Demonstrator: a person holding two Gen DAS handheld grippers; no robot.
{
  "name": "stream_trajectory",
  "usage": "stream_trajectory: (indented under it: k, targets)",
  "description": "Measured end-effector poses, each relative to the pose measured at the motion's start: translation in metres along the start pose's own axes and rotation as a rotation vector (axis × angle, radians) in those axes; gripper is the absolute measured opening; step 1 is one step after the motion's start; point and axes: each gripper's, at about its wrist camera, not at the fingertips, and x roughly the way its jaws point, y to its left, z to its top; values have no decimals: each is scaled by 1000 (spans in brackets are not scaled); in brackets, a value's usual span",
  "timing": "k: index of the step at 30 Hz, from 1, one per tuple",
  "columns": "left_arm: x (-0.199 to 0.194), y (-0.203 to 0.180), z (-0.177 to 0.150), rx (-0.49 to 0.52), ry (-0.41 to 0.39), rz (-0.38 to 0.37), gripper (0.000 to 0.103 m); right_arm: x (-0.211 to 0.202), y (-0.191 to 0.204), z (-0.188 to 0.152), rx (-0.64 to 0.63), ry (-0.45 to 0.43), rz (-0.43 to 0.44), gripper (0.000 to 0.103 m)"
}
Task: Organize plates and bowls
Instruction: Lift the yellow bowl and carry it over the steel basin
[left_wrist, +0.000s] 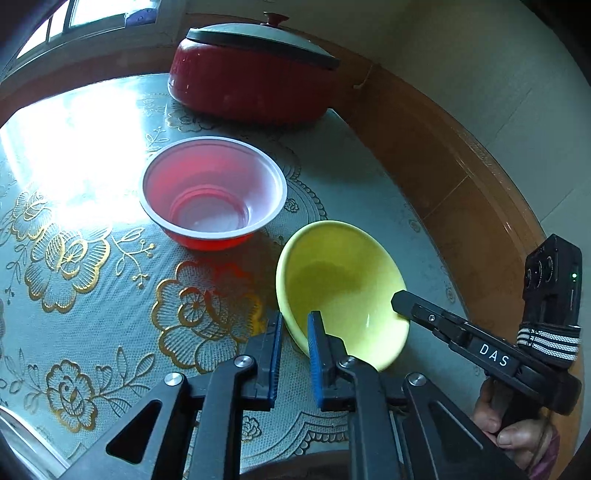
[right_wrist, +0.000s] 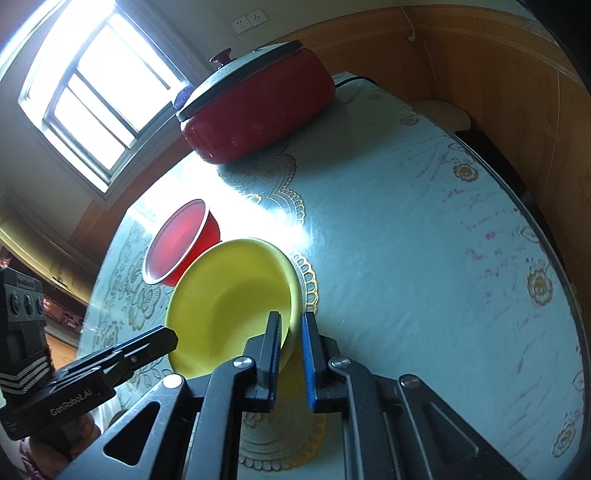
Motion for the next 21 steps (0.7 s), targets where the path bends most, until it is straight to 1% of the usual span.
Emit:
stream_trajectory:
  k: [9, 15, 21]
  targets:
    - [-21, -5, -20, 8, -21, -29, 13, -24, 1, -13, 13, -23, 28, 10]
    - [-49, -5, -33, 10, -55, -48, 13, -41, 11, -20, -7, -48, 53, 10]
    - [-78, 3, -43, -7, -87, -70, 13, -57, 27, -30, -37, -63, 92, 10]
